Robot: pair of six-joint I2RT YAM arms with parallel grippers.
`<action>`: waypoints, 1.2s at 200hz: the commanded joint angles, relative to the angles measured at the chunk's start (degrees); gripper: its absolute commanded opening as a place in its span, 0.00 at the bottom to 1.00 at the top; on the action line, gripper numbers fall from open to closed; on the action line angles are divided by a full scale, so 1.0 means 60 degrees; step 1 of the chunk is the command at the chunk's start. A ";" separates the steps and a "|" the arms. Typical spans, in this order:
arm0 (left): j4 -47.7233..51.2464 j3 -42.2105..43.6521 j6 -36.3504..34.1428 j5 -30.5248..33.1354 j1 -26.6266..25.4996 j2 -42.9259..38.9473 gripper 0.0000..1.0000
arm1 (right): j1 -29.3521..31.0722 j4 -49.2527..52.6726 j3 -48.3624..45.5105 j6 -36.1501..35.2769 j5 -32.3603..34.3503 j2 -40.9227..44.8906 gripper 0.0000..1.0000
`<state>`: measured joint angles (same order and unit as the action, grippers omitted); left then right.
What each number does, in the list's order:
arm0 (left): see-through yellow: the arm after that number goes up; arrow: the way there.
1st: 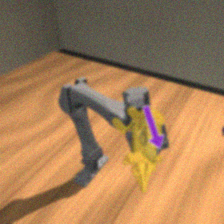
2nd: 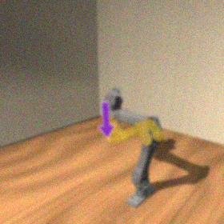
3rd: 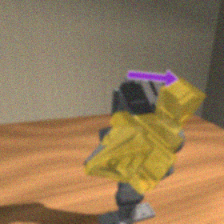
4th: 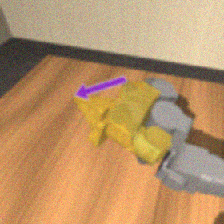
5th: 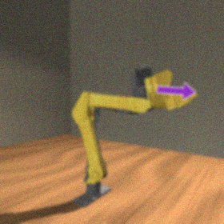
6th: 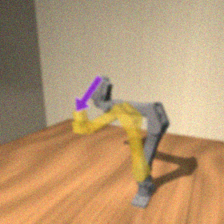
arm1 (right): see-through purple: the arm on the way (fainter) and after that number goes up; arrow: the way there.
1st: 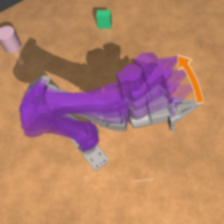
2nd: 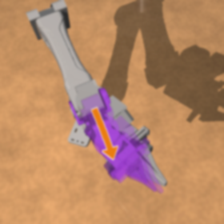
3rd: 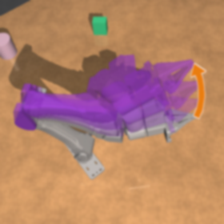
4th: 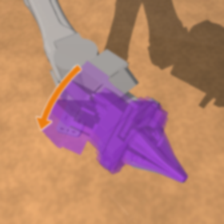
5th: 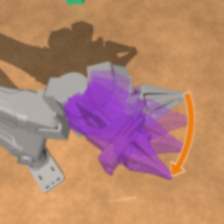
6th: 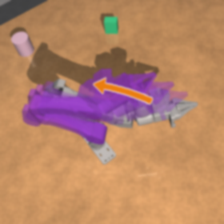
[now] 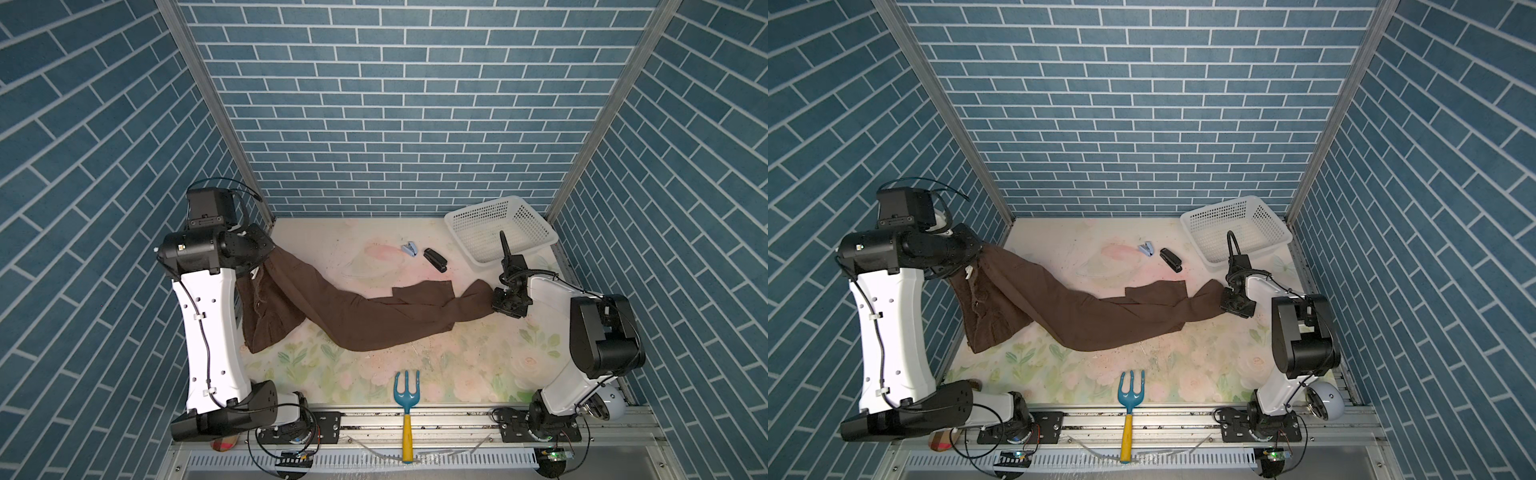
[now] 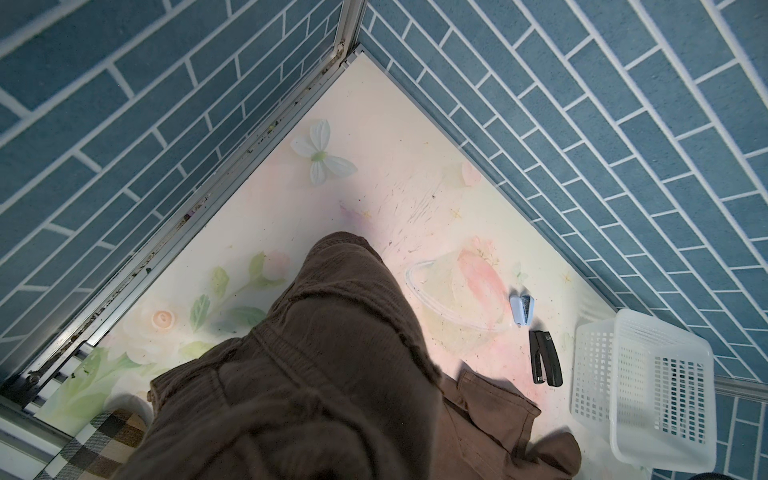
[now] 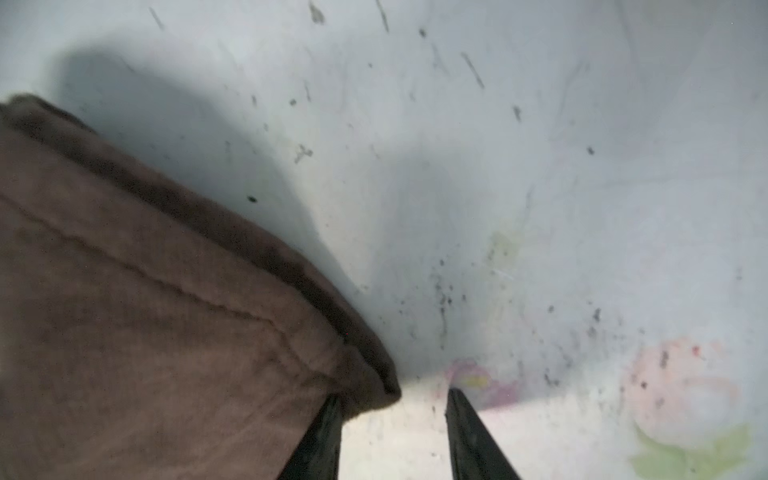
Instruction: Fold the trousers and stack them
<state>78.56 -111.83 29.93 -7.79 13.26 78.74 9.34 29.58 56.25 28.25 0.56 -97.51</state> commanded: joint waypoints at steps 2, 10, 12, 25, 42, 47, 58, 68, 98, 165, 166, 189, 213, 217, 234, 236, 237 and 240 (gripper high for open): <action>-0.0180 -0.0221 -0.0140 -0.0020 0.0074 0.0024 0.00 | -0.0001 -0.0438 0.0189 0.0126 -0.0248 -0.0460 0.40; -0.0164 -0.0241 -0.0150 -0.0012 0.0067 0.0016 0.00 | 0.0004 -0.0504 0.0181 0.0140 -0.0204 -0.0552 0.38; -0.0161 -0.0243 -0.0150 -0.0007 0.0063 0.0016 0.01 | -0.0002 -0.0528 0.0188 0.0140 -0.0205 -0.0583 0.38; -0.0140 -0.0284 -0.0161 0.0010 0.0077 0.0016 0.00 | -0.0005 -0.0643 0.0173 0.0140 -0.0140 -0.0663 0.33; -0.0087 -0.0337 -0.0180 0.0024 0.0085 0.0037 0.00 | -0.0019 -0.0813 0.0186 0.0097 -0.0097 -0.0734 0.21; -0.0077 -0.0356 -0.0179 0.0032 0.0090 0.0044 0.00 | -0.0019 -0.0814 0.0220 0.0083 -0.0093 -0.0773 0.15; -0.0065 -0.0366 -0.0178 0.0011 0.0102 0.0033 0.00 | -0.0034 -0.0675 0.0348 0.0078 -0.0153 -0.0849 0.02; -0.0066 -0.0414 -0.0171 -0.0004 0.0104 0.0048 0.00 | -0.0033 -0.0510 0.0431 0.0067 -0.0166 -0.0783 0.00; 0.0077 -0.0754 -0.0293 0.0091 0.0161 0.0170 0.00 | -0.0127 0.0562 0.0640 0.0053 0.0241 0.0345 0.00; -0.0084 -0.0654 -0.0342 -0.0176 0.0713 0.0134 0.00 | -0.2143 0.3530 0.1212 0.0447 0.0958 0.4915 0.00; -0.0078 -0.0654 -0.0344 -0.0179 0.0717 0.0134 0.00 | -0.2173 0.3570 0.1214 0.0462 0.0974 0.4973 0.00; -0.0028 -0.0680 -0.0360 -0.0208 0.0786 0.0161 0.00 | -0.2513 0.4409 0.1268 0.0874 0.1130 0.6120 0.00; -0.0041 -0.0652 -0.0346 -0.0194 0.0837 0.0110 0.00 | -0.2653 0.4837 0.1161 0.1370 0.0907 0.6725 0.00; -0.0050 -0.0642 -0.0334 -0.0184 0.0837 0.0117 0.00 | -0.2688 0.4840 0.1121 0.1418 0.0807 0.6710 0.00; -0.0097 -0.0591 -0.0280 -0.0242 0.0851 0.0115 0.00 | -0.2870 0.4561 0.1009 0.1415 0.0490 0.6273 0.00; -0.0100 -0.0583 -0.0281 -0.0244 0.0844 0.0111 0.00 | -0.2904 0.4496 0.0992 0.1419 0.0467 0.6148 0.00; -0.0100 -0.0582 -0.0284 -0.0256 0.0841 0.0106 0.00 | -0.2912 0.4455 0.0987 0.1417 0.0458 0.6095 0.00; -0.0121 -0.0566 -0.0261 -0.0274 0.0843 0.0108 0.00 | -0.2974 0.4340 0.0979 0.1408 0.0426 0.5945 0.00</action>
<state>79.83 -115.46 28.77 -9.28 17.78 80.12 -6.81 55.09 62.50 33.74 4.29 -57.63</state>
